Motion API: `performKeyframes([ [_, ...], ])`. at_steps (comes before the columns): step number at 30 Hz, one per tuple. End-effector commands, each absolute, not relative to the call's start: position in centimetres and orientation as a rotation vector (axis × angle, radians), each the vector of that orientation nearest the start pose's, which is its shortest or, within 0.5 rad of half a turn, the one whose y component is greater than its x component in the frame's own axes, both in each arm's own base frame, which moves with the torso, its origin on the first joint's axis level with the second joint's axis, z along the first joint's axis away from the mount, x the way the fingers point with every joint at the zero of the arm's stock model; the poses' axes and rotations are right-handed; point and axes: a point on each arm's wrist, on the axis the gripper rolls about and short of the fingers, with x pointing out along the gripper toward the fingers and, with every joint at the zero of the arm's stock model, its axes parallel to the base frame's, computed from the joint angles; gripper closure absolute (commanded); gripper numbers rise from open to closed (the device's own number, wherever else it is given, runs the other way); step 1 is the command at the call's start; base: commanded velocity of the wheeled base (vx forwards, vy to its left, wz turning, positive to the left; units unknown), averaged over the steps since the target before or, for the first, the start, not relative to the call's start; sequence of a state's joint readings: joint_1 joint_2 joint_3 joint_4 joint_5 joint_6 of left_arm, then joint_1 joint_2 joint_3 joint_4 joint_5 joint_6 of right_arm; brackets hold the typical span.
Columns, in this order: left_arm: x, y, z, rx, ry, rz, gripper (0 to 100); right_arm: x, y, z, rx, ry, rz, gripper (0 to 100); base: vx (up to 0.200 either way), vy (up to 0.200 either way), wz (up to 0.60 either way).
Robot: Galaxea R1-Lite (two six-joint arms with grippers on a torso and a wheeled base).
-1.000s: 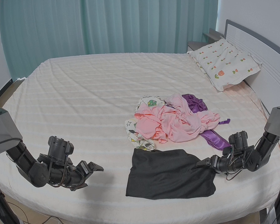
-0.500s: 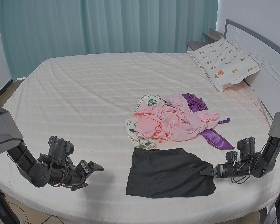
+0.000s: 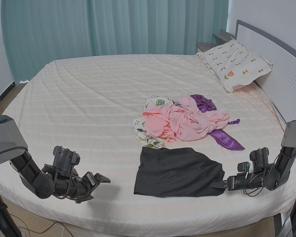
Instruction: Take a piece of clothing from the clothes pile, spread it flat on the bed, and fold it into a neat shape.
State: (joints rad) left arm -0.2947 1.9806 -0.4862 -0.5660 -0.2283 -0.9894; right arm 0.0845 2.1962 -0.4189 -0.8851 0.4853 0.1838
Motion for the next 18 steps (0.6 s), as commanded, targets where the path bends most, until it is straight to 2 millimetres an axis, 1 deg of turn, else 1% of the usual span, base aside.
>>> performKeyframes([
  [1, 25.7, -8.3, 2.3, -0.861, 1.1, 0.024, 0, 27.4, 3.4, -2.5, 0.353, 0.933, 0.451, 100, 0.0, 0.0, 0.0],
  [4, 25.7, -8.3, 2.2, -0.861, 1.101, 0.025, 0, 27.1, 3.4, -2.6, 0.35, 0.942, 0.444, 100, 0.0, 0.0, 0.0],
  [6, 25.7, -8.3, 2.2, -0.861, 1.101, 0.025, 0, 26.6, 3.4, -2.8, 0.343, 0.966, 0.443, 100, 0.0, 0.0, 0.0],
  [10, 25.7, -8.3, 2.1, -0.86, 1.105, 0.027, 0, 26.2, 3.3, -2.6, 0.332, 0.977, 0.447, 100, 0.0, 0.0, 0.0],
  [18, 25.8, -8.3, 2.1, -0.861, 1.107, 0.029, 0, 25.5, 3.3, -3.0, 0.256, 1.009, 0.486, 100, 0.0, 0.0, 0.0],
])
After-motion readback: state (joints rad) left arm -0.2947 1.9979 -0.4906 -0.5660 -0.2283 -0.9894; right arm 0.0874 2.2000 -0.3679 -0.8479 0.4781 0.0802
